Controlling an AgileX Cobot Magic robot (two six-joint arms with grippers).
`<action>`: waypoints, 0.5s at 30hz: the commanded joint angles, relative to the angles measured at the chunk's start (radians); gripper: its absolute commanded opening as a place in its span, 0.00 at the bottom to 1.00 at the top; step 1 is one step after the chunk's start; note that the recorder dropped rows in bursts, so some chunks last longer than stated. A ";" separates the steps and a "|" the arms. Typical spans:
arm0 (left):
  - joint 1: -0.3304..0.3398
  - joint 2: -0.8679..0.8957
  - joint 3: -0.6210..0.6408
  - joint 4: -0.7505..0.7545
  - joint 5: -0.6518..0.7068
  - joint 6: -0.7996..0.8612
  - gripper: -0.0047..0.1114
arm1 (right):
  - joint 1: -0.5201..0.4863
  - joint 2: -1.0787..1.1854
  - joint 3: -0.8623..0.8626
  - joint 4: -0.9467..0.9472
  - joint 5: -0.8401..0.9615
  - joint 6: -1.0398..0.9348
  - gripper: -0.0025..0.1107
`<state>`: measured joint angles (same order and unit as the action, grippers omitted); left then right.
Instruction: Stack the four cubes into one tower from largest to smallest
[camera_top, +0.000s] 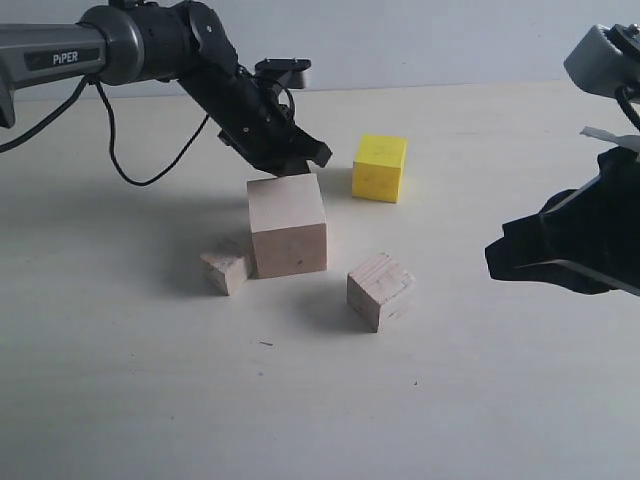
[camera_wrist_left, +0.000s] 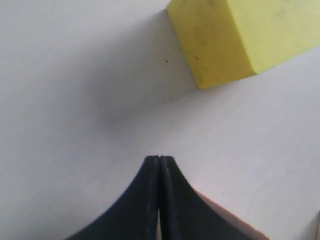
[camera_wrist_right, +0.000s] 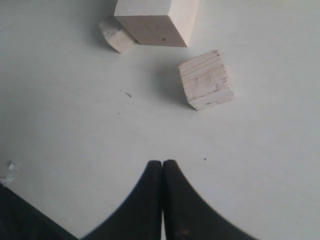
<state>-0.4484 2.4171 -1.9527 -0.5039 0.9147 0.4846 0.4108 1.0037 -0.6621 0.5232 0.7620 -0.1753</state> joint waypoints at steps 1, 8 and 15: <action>-0.003 -0.010 -0.002 -0.028 0.022 0.037 0.04 | 0.002 -0.004 -0.006 -0.006 -0.008 -0.012 0.02; -0.003 -0.010 -0.002 -0.057 0.028 0.072 0.04 | 0.002 -0.004 -0.006 -0.006 -0.008 -0.012 0.02; -0.003 -0.010 -0.002 -0.073 0.031 0.088 0.04 | 0.002 -0.004 -0.006 -0.006 -0.008 -0.012 0.02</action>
<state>-0.4484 2.4171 -1.9527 -0.5592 0.9330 0.5614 0.4108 1.0037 -0.6621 0.5232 0.7620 -0.1753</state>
